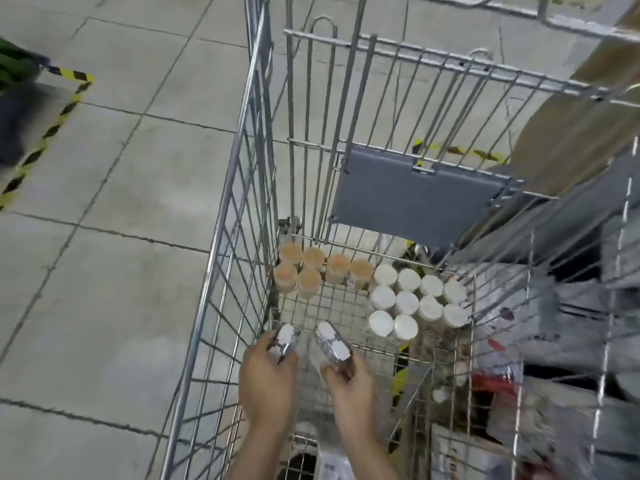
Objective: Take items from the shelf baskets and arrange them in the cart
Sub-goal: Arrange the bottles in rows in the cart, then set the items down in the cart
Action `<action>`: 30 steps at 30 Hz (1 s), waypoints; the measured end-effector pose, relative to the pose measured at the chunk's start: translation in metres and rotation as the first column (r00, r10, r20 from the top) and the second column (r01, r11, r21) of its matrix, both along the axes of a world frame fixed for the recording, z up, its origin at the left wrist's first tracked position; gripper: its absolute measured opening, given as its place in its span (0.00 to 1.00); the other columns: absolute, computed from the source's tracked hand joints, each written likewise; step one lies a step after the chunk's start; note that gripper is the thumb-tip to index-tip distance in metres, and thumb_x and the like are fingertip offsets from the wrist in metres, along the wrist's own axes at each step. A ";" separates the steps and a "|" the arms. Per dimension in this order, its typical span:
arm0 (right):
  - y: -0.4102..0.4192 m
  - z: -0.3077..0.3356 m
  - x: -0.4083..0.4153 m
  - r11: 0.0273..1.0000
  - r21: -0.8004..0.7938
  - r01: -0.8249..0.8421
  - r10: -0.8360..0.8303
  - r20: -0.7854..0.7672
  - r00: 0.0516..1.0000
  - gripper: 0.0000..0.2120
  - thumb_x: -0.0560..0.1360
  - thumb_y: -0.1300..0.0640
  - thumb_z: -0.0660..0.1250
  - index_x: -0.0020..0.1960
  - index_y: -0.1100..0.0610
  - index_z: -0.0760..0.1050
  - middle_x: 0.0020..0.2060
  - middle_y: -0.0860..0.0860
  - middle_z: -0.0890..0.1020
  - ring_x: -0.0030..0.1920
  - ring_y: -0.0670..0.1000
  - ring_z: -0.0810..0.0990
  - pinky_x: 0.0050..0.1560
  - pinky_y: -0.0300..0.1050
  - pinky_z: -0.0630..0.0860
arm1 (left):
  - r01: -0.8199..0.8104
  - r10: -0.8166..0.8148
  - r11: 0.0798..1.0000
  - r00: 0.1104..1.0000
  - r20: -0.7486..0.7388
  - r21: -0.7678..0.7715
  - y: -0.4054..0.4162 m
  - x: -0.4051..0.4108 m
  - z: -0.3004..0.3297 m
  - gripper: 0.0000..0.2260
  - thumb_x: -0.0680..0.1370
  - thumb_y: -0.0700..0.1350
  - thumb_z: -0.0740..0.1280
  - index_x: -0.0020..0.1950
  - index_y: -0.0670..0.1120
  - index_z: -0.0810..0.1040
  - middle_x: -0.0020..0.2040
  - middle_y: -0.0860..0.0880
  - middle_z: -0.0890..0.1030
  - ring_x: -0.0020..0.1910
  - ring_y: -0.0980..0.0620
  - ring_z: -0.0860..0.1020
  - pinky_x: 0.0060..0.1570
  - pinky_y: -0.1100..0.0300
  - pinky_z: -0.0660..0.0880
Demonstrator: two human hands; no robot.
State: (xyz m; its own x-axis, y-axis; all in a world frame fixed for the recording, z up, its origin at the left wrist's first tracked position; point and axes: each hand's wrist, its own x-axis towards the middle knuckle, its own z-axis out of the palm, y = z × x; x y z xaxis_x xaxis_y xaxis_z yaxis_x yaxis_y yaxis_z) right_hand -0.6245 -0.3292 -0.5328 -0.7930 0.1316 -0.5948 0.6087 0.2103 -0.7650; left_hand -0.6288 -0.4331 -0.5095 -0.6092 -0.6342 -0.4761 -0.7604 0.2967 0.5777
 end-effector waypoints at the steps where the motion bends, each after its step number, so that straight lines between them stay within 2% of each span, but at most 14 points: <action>1: -0.003 -0.008 -0.004 1.000 -0.026 0.012 -0.011 0.010 1.000 0.14 0.73 0.69 0.69 0.54 0.55 0.76 0.40 0.50 0.80 0.34 0.39 0.77 0.34 0.26 0.71 | -0.009 0.009 1.000 1.000 0.006 0.000 -0.002 -0.004 -0.008 0.19 0.76 0.47 0.69 0.67 0.49 0.74 0.58 0.50 0.80 0.42 0.57 0.75 0.29 0.72 0.61; 4: -0.011 -0.029 -0.014 0.999 -0.032 -0.013 0.012 -0.026 1.000 0.13 0.73 0.67 0.71 0.54 0.55 0.77 0.42 0.49 0.82 0.40 0.45 0.80 0.37 0.26 0.73 | -0.030 0.030 0.999 0.999 -0.016 -0.011 -0.005 -0.014 -0.032 0.19 0.76 0.46 0.68 0.66 0.48 0.75 0.58 0.49 0.80 0.46 0.54 0.77 0.33 0.65 0.65; 9: -0.029 -0.061 -0.026 0.997 -0.041 0.061 -0.065 -0.093 0.994 0.17 0.72 0.69 0.70 0.60 0.58 0.78 0.43 0.54 0.84 0.40 0.46 0.81 0.38 0.27 0.73 | -0.020 0.018 0.996 1.000 -0.023 -0.087 -0.002 -0.030 -0.060 0.18 0.77 0.51 0.67 0.65 0.48 0.76 0.55 0.48 0.80 0.50 0.50 0.78 0.43 0.59 0.73; 12: -0.035 -0.077 -0.030 0.995 -0.047 0.090 -0.096 -0.138 0.986 0.18 0.72 0.67 0.71 0.59 0.53 0.77 0.44 0.49 0.84 0.44 0.41 0.82 0.42 0.28 0.74 | 0.035 -0.038 0.989 0.999 -0.015 -0.147 -0.004 -0.035 -0.073 0.14 0.77 0.54 0.66 0.60 0.50 0.78 0.49 0.48 0.80 0.48 0.49 0.78 0.41 0.58 0.73; 14: -0.039 -0.086 -0.033 0.997 -0.043 0.062 -0.068 -0.142 0.988 0.17 0.73 0.66 0.70 0.59 0.52 0.76 0.47 0.47 0.83 0.49 0.46 0.82 0.45 0.32 0.75 | 0.054 -0.058 0.986 0.998 -0.026 -0.155 -0.007 -0.037 -0.079 0.14 0.77 0.54 0.66 0.60 0.49 0.77 0.49 0.48 0.81 0.48 0.48 0.78 0.44 0.55 0.76; 17: -0.045 -0.096 -0.038 0.995 -0.053 0.086 -0.094 -0.154 0.984 0.18 0.73 0.66 0.70 0.58 0.49 0.76 0.46 0.47 0.83 0.48 0.47 0.81 0.44 0.31 0.74 | 0.027 -0.037 0.985 0.998 -0.052 -0.170 -0.008 -0.039 -0.083 0.20 0.76 0.57 0.66 0.64 0.46 0.75 0.51 0.48 0.81 0.50 0.47 0.79 0.44 0.55 0.75; 20: -0.043 -0.104 -0.040 0.998 -0.024 0.055 -0.058 -0.174 0.983 0.18 0.75 0.63 0.69 0.59 0.46 0.73 0.44 0.48 0.82 0.44 0.47 0.80 0.40 0.29 0.72 | -0.014 0.001 0.985 0.997 -0.079 -0.169 -0.008 -0.040 -0.084 0.20 0.76 0.54 0.68 0.63 0.45 0.73 0.45 0.48 0.80 0.46 0.45 0.79 0.38 0.57 0.69; 22: -0.039 -0.106 -0.041 1.000 -0.022 0.004 -0.008 -0.178 0.984 0.19 0.76 0.62 0.68 0.62 0.46 0.72 0.46 0.48 0.82 0.45 0.45 0.79 0.42 0.29 0.73 | -0.004 -0.012 0.986 0.995 -0.095 -0.164 -0.008 -0.039 -0.086 0.18 0.77 0.51 0.68 0.64 0.45 0.73 0.50 0.47 0.81 0.49 0.46 0.79 0.41 0.57 0.71; 25: -0.037 -0.106 -0.040 0.987 -0.087 -0.138 0.121 -0.174 0.977 0.20 0.78 0.61 0.65 0.68 0.48 0.70 0.54 0.44 0.81 0.55 0.42 0.78 0.58 0.37 0.74 | 0.032 -0.059 0.985 0.986 -0.156 -0.168 -0.007 -0.036 -0.087 0.17 0.78 0.47 0.67 0.66 0.45 0.74 0.60 0.48 0.79 0.57 0.48 0.77 0.51 0.60 0.71; 27: -0.037 -0.106 -0.038 0.974 -0.117 -0.195 0.175 -0.166 0.971 0.21 0.80 0.59 0.62 0.71 0.49 0.68 0.62 0.43 0.77 0.63 0.41 0.74 0.66 0.44 0.71 | 0.046 -0.078 0.982 0.983 -0.169 -0.185 -0.008 -0.035 -0.087 0.16 0.78 0.43 0.66 0.66 0.45 0.74 0.62 0.47 0.78 0.58 0.48 0.77 0.51 0.60 0.70; 28: -0.038 -0.106 -0.038 0.972 -0.119 -0.202 0.182 -0.163 0.970 0.20 0.80 0.58 0.62 0.71 0.47 0.67 0.64 0.43 0.76 0.65 0.40 0.72 0.68 0.44 0.70 | 0.065 -0.099 0.978 0.981 -0.166 -0.199 -0.008 -0.035 -0.087 0.16 0.78 0.41 0.65 0.66 0.44 0.74 0.62 0.46 0.77 0.59 0.47 0.76 0.52 0.59 0.71; 30: -0.039 -0.107 -0.039 0.974 -0.109 -0.198 0.179 -0.160 0.971 0.18 0.80 0.57 0.62 0.66 0.41 0.67 0.63 0.40 0.75 0.63 0.34 0.71 0.64 0.34 0.69 | 0.131 -0.172 0.961 0.973 -0.156 -0.242 -0.008 -0.033 -0.087 0.17 0.79 0.38 0.63 0.68 0.42 0.73 0.66 0.44 0.74 0.62 0.46 0.75 0.56 0.55 0.73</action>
State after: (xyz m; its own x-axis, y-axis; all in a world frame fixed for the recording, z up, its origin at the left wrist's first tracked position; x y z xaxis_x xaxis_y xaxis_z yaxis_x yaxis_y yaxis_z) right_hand -0.6636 -0.3680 -0.6397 -0.8768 -0.0955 -0.4713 0.4452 0.2092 -0.8707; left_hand -0.6619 -0.4413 -0.5970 -0.7671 -0.6072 -0.2072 -0.5899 0.5406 0.5998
